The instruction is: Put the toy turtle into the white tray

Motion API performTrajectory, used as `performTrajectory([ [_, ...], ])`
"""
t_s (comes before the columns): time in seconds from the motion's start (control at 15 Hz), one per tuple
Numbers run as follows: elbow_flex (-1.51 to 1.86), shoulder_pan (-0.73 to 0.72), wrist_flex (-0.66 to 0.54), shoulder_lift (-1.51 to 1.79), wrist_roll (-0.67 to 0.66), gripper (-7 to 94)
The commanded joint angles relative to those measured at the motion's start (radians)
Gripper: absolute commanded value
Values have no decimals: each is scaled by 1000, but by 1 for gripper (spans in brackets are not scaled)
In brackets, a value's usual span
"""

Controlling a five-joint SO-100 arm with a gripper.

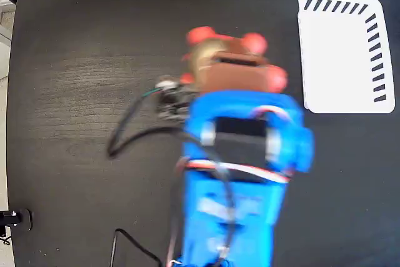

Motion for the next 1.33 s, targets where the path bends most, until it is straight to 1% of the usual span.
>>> performTrajectory([
  [0.0, -195, 135, 11, -54, 38, 0],
  [0.13, -321, 227, 11, -166, 81, 0],
  [0.33, -495, 308, 6, -364, 150, 0],
  [0.53, -663, 342, 3, -566, 224, 0],
  [0.6, -699, 351, -17, -615, 253, 0],
  [0.73, -759, 367, -48, -689, 281, 0],
  [0.93, -838, 388, -63, -778, 311, 0],
  [1.07, -845, 399, -64, -813, 322, 2],
  [1.2, -845, 403, -66, -842, 327, 15],
  [1.27, -841, 403, -66, -848, 327, 31],
])
